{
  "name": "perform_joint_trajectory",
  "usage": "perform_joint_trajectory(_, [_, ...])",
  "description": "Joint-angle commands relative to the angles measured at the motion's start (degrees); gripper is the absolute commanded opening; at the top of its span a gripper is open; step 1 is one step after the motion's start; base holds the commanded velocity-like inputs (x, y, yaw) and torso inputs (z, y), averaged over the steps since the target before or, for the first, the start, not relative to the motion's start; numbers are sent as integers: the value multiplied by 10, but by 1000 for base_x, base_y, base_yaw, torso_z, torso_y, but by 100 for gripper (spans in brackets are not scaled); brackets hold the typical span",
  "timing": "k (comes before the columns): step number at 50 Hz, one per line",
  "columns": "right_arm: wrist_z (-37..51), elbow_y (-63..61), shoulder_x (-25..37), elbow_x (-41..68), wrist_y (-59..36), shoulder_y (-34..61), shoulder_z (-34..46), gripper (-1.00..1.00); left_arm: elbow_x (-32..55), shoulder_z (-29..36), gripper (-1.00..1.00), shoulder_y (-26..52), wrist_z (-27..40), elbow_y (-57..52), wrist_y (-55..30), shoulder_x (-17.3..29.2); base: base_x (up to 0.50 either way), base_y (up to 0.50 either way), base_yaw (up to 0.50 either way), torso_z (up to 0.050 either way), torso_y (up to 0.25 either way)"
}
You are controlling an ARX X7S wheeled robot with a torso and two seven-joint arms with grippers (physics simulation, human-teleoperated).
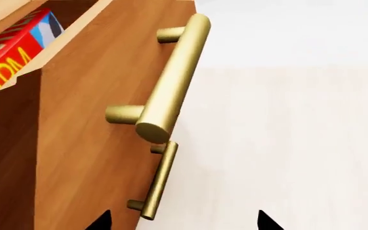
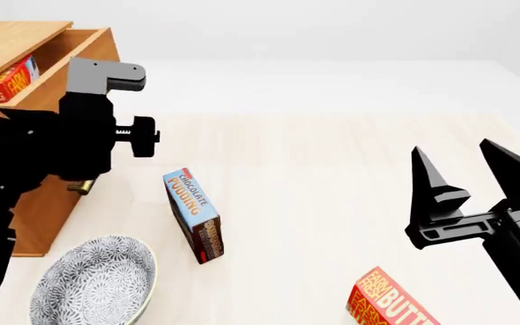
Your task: Put the butter at the front in the top drawer of the cabinet and close it.
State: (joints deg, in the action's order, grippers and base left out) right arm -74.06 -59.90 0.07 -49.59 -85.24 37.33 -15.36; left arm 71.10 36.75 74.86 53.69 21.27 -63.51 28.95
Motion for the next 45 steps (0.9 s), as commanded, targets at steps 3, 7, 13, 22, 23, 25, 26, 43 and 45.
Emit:
perform_joint_trajectory(3, [13,-1,0,23,5,-6,-11,100,1,-14,100,-2,31,52,26,8,0,0,0,0,0])
perform_joint_trajectory(7, [24,-1,0,40,8,-10,-16,100,-9,-10,100,-1,29,59,32,14,0,0,0,0,0])
perform_joint_trajectory(13, [25,-1,0,40,8,-13,-17,100,-21,-16,100,12,32,80,45,26,0,0,0,0,0])
perform_joint_trajectory(22, [38,-1,0,59,13,-19,-21,100,-45,-18,100,36,37,110,64,40,0,0,0,0,0])
perform_joint_trajectory(23, [35,-1,0,52,11,-17,-17,100,-46,-20,100,38,39,113,66,42,0,0,0,0,0])
perform_joint_trajectory(25, [27,-1,0,36,6,-13,-8,100,-49,-21,100,42,39,118,68,45,0,0,0,0,0])
perform_joint_trajectory(26, [24,-1,0,30,5,-12,-5,100,-49,-24,100,44,41,121,70,47,0,0,0,0,0])
perform_joint_trajectory(43, [15,0,1,12,1,-6,9,100,-107,-8,100,69,58,197,96,81,2,1,1,0,0])
perform_joint_trajectory(45, [17,0,1,19,3,-8,4,100,-112,-8,100,70,60,205,100,85,9,7,6,0,0])
